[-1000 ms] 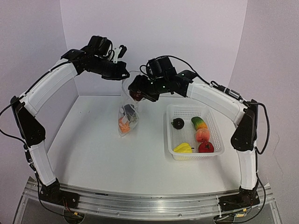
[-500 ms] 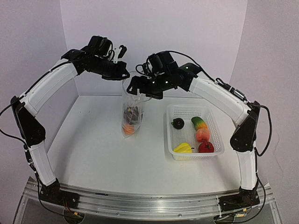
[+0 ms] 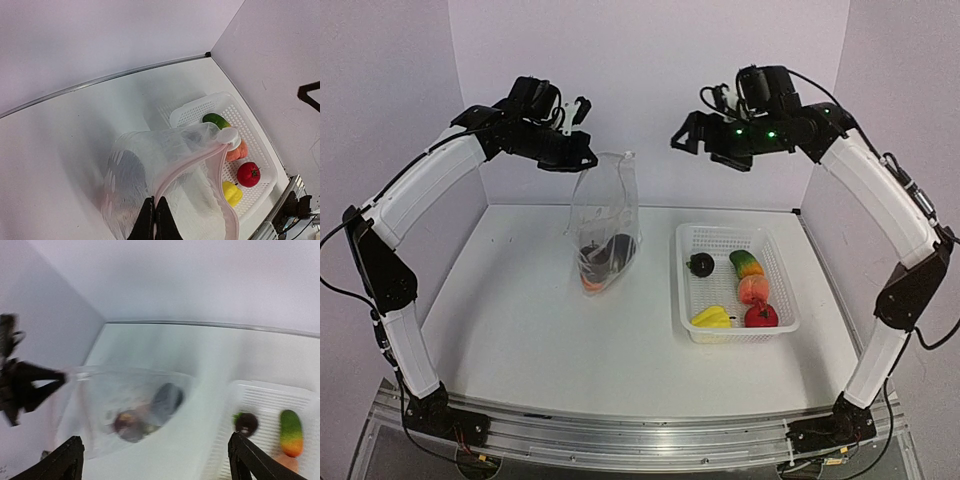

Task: Place the food in the zip-top bag and seal the zipper
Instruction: Pick up the fake fruit from the bin.

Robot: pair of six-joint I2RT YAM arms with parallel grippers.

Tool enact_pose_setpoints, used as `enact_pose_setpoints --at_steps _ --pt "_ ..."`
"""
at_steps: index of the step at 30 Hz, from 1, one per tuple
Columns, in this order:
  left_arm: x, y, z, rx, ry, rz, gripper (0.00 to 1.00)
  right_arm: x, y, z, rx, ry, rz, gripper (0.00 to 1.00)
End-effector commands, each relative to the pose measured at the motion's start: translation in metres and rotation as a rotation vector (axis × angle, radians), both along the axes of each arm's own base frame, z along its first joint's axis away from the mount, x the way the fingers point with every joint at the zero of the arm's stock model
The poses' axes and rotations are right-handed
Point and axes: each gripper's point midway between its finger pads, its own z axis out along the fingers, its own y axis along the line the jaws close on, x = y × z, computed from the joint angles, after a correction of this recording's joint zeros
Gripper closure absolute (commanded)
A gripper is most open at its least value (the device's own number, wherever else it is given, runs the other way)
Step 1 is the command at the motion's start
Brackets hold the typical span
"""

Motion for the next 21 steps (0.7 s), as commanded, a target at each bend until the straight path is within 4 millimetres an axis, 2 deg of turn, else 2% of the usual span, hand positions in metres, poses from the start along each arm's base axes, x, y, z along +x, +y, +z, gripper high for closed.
enact_pose_setpoints --at_steps 1,4,8,12,15,21 --pt "0.003 0.000 0.028 -0.036 -0.087 0.003 1.00 0.019 -0.050 -0.121 -0.269 0.285 -0.111 0.12" --pt "0.003 0.000 0.027 -0.031 -0.089 0.003 1.00 0.025 -0.053 -0.169 -0.314 0.409 -0.104 0.11" --pt "0.004 0.001 0.026 -0.026 -0.090 0.005 1.00 0.037 -0.053 -0.212 -0.327 0.507 -0.106 0.09" --pt "0.005 0.001 0.024 -0.018 -0.092 0.009 1.00 0.049 -0.042 -0.242 -0.321 0.561 -0.071 0.07" --pt "0.005 0.001 0.022 -0.015 -0.089 0.007 1.00 0.055 -0.043 -0.265 -0.302 0.624 -0.080 0.08" --pt "0.005 0.001 0.019 -0.009 -0.086 0.005 1.00 0.054 -0.054 -0.304 -0.322 0.714 -0.115 0.22"
